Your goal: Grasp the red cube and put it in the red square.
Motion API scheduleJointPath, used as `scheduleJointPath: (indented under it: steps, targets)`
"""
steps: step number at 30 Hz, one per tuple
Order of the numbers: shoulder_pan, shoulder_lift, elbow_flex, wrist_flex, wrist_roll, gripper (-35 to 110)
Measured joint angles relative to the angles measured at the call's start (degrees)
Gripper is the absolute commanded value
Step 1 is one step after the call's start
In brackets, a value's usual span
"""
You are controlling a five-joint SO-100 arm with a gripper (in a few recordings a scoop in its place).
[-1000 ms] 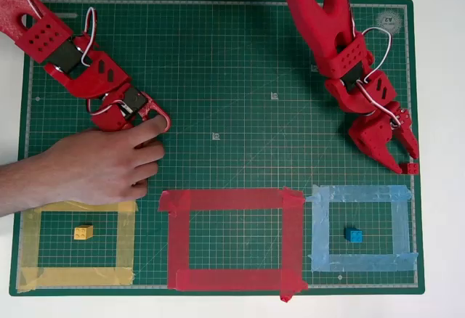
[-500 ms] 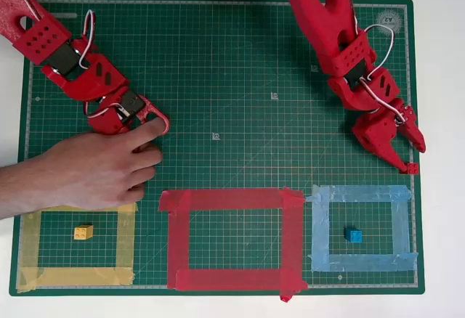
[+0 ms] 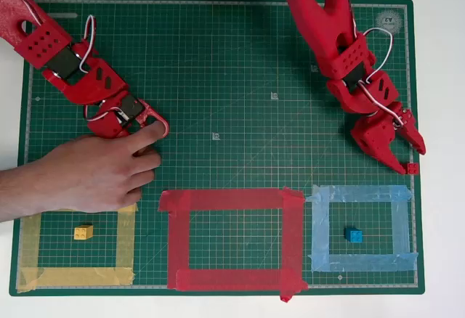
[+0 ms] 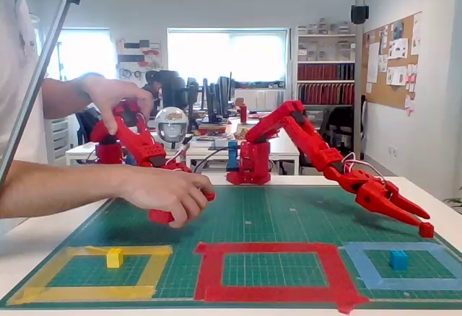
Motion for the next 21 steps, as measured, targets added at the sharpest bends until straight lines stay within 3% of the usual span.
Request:
scheduleJointPath:
  steps: [21]
  targets:
    - [0.00,-6.59,-8.26,0.00,0.00,23]
